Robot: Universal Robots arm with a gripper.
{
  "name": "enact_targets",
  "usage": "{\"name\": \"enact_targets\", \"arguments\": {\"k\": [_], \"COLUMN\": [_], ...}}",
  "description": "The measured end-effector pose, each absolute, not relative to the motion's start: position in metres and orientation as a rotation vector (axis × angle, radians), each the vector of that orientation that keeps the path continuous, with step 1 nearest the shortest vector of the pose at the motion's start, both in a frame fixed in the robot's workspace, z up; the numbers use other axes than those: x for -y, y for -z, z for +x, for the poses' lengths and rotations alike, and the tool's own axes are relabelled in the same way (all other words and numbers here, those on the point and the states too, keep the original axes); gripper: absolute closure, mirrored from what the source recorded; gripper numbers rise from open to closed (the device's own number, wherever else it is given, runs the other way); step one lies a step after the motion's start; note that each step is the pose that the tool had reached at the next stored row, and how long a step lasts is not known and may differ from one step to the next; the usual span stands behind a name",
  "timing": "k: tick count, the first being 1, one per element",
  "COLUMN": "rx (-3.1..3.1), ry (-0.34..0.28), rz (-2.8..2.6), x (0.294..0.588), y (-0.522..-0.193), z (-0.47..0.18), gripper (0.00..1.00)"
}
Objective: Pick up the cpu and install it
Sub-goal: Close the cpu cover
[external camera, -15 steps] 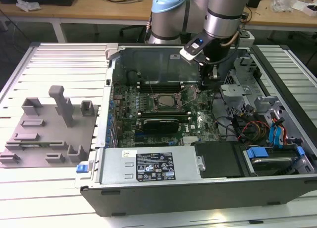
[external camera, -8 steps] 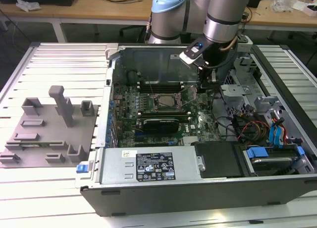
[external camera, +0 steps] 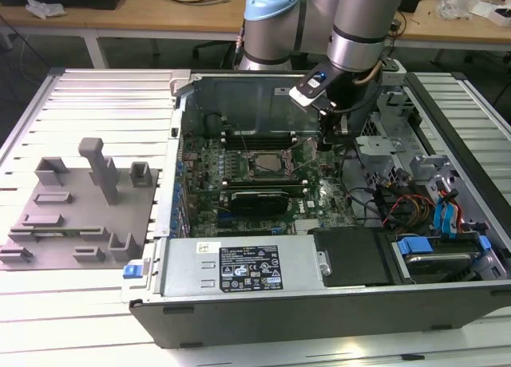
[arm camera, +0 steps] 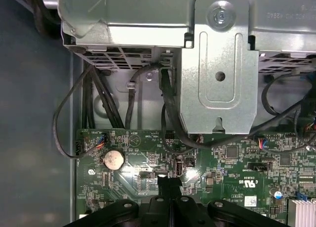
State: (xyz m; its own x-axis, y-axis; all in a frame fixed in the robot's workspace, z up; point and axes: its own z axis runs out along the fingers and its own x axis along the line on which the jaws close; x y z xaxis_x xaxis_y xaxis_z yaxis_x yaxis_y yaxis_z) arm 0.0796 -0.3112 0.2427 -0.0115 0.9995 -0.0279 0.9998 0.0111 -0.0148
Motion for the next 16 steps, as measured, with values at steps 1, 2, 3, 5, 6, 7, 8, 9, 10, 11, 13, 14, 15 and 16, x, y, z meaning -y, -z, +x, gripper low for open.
{"name": "enact_targets", "arguments": {"k": [1, 2, 3, 5, 6, 7, 8, 9, 10, 11, 13, 14, 15, 16], "rx": [-2.227, -2.227, -2.227, -2.227, -2.226, -2.226, -2.225, -2.225, -2.224, -2.223, -2.222, -2.222, -2.221, -2.221], "ry": [0.047, 0.047, 0.047, 0.046, 0.045, 0.044, 0.043, 0.043, 0.041, 0.04, 0.036, 0.035, 0.035, 0.035], "rz": [2.202, 2.202, 2.202, 2.202, 2.201, 2.201, 2.2, 2.2, 2.199, 2.198, 2.198, 2.197, 2.197, 2.197], "x": [0.311, 0.311, 0.311, 0.311, 0.311, 0.311, 0.311, 0.311, 0.311, 0.31, 0.31, 0.31, 0.31, 0.31], "y": [-0.243, -0.243, -0.243, -0.243, -0.243, -0.243, -0.243, -0.243, -0.243, -0.243, -0.243, -0.243, -0.243, -0.243], "z": [0.08, 0.079, 0.078, 0.076, 0.074, 0.073, 0.072, 0.071, 0.069, 0.067, 0.064, 0.063, 0.063, 0.063], "gripper": [0.89, 0.89, 0.89, 0.89, 0.89, 0.89, 0.89, 0.89, 0.89, 0.89, 0.89, 0.89, 0.89, 0.89]}}
